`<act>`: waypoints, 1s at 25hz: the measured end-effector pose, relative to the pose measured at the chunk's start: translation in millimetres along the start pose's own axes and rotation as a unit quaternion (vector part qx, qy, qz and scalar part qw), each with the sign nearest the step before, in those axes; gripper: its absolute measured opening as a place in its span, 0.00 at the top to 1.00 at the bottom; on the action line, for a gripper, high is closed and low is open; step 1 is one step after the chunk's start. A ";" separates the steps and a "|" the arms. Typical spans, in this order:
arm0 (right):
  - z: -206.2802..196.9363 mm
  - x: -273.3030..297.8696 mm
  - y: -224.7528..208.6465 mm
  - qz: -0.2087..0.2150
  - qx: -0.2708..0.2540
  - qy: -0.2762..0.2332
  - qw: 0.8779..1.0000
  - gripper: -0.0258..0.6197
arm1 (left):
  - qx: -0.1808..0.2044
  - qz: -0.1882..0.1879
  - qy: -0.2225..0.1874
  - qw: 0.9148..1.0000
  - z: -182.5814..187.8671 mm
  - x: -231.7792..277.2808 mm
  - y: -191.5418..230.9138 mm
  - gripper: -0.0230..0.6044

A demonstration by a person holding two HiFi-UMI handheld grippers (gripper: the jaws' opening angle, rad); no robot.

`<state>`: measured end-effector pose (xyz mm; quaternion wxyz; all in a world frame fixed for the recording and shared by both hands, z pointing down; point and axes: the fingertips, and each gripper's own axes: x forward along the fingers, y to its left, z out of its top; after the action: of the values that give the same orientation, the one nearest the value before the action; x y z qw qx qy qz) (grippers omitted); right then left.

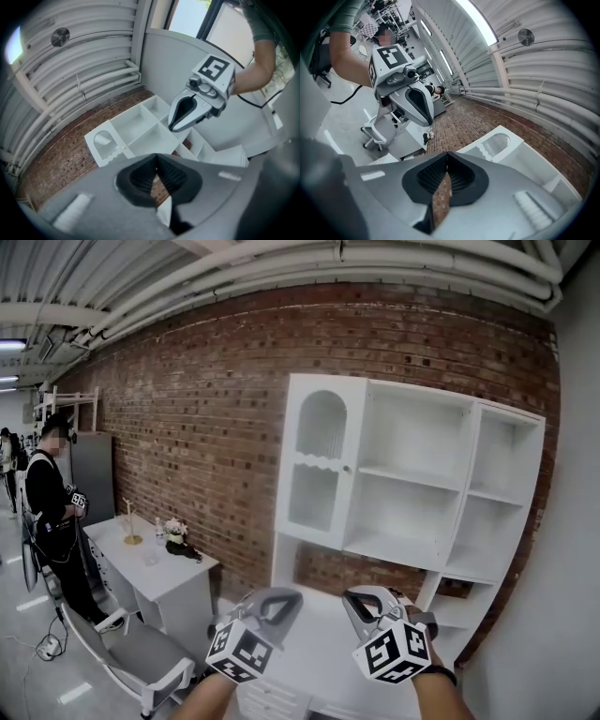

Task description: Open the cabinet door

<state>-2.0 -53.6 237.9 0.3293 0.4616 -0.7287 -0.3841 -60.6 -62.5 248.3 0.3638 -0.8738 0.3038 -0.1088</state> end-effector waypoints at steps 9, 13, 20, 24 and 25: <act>-21.3 11.6 -21.8 -0.005 0.002 -0.002 1.000 0.95 | -0.001 -0.003 -0.005 1.000 2.1 34.5 0.6 0.96; -43.2 18.8 -34.0 0.002 0.000 -0.012 1.000 0.95 | -0.001 0.001 0.007 1.000 -1.6 61.3 -1.6 0.96; -86.5 28.3 -64.5 0.007 -0.002 -0.038 0.999 0.95 | 0.006 0.017 0.025 1.000 0.9 113.5 -8.4 0.96; -104.0 34.0 -74.7 0.014 -0.002 -0.054 0.998 0.95 | 0.007 0.031 0.034 0.999 2.0 134.1 -8.9 0.96; -107.4 34.8 -76.2 0.016 -0.003 -0.057 0.998 0.95 | 0.007 0.034 0.036 0.999 2.9 138.0 -8.8 0.96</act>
<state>107.3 -134.6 228.9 0.2948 0.4264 -0.7522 -0.4069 53.9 -140.3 248.1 0.3624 -0.8557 0.3458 -0.1302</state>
